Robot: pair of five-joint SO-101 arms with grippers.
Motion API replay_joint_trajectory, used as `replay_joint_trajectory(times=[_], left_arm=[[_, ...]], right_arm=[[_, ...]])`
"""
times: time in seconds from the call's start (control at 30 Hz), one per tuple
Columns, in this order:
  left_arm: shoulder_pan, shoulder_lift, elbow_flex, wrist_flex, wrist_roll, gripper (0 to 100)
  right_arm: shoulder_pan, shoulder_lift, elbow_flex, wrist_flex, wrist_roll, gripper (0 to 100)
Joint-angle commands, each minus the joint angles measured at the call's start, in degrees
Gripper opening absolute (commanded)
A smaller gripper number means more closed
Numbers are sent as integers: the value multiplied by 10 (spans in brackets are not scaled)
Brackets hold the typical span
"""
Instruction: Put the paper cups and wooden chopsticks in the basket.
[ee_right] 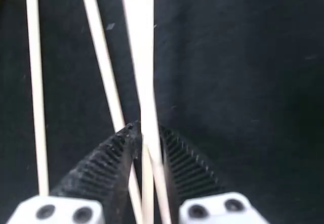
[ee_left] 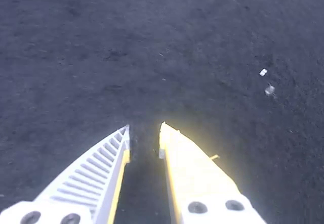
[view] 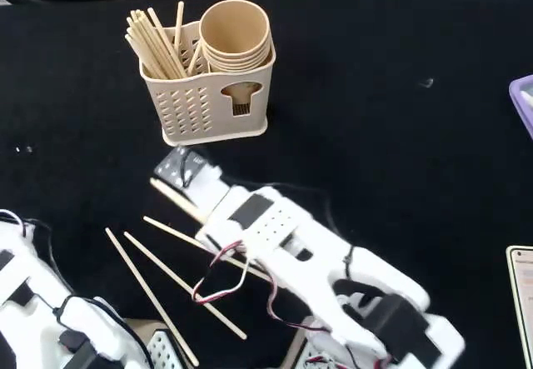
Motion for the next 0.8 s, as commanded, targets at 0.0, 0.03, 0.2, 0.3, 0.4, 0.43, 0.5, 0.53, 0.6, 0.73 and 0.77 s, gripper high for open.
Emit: replay_joint_trajectory(times=[0.0,0.03,0.2,0.3,0.4,0.43,0.5,0.53,0.6,0.73,0.77], left_arm=[[41,-12,-7,-8,4,109],[48,-12,-7,-8,4,109],[83,-12,2,-7,-42,109],[101,-12,4,-7,-47,109],[102,-12,8,-6,-47,109],[102,-12,8,-6,-47,109],[102,-12,8,-6,-47,109],[102,-12,8,-6,-47,109],[102,-12,8,-6,-47,109],[102,-12,8,-6,-47,109],[102,-12,8,-6,-47,109]], right_arm=[[27,-46,-8,-7,8,11],[29,-46,0,-17,8,11],[29,-45,79,-103,6,12],[26,-38,99,-125,4,43],[25,-11,87,-108,4,137],[25,3,79,-104,4,162],[28,36,62,-101,6,172],[29,56,52,-101,6,172],[29,91,29,-98,7,172],[29,139,-33,-49,7,173],[29,147,-43,-40,7,173]])
